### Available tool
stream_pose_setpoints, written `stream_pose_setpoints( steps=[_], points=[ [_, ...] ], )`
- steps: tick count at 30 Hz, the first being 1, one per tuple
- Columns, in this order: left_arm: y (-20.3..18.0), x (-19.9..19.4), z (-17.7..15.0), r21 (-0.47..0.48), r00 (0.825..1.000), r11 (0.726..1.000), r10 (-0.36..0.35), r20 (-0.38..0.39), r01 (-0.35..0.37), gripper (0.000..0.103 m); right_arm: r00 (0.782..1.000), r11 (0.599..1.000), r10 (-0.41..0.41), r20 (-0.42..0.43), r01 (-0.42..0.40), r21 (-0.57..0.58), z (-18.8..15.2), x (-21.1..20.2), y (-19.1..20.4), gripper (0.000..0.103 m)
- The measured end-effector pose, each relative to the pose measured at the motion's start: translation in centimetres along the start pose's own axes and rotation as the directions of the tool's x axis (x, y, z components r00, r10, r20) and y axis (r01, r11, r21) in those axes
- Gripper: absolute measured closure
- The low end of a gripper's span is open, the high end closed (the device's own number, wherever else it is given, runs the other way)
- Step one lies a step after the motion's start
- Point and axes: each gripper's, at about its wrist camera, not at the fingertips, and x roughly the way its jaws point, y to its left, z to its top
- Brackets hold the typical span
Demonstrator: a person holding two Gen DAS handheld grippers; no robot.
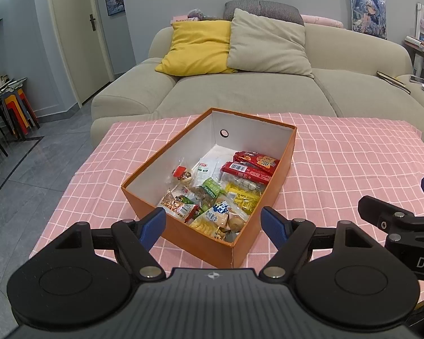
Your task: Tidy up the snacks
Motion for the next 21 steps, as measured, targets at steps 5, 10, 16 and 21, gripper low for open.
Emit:
stream_pose_setpoints(
  steps=[5,10,16,21],
  points=[
    [0.05,-0.04,0.01,-0.001,1.000,1.000,0.000,0.000,0.000,0.014,1.000,1.000,-0.002,0.001,0.002,0.000,0.00,-0.02,0.04,0.004],
    [0.05,-0.06,0.01,0.001,1.000,1.000,0.000,0.000,0.000,0.014,1.000,1.000,-0.002,0.002,0.002,0.000,0.01,0.05,-0.03,0.004],
    [0.05,-0.08,0.01,0.001,1.000,1.000,0.002,0.001,-0.002,0.014,1.000,1.000,0.000,0.003,0.000,0.000,0.02,0.05,-0.06,0.004],
    [0.17,-0.25,0.32,0.002,1.000,1.000,0.004,0.005,-0.004,0.014,1.000,1.000,0.000,0.004,0.000,-0.001,0.00,-0.01,-0.11,0.004]
  ],
)
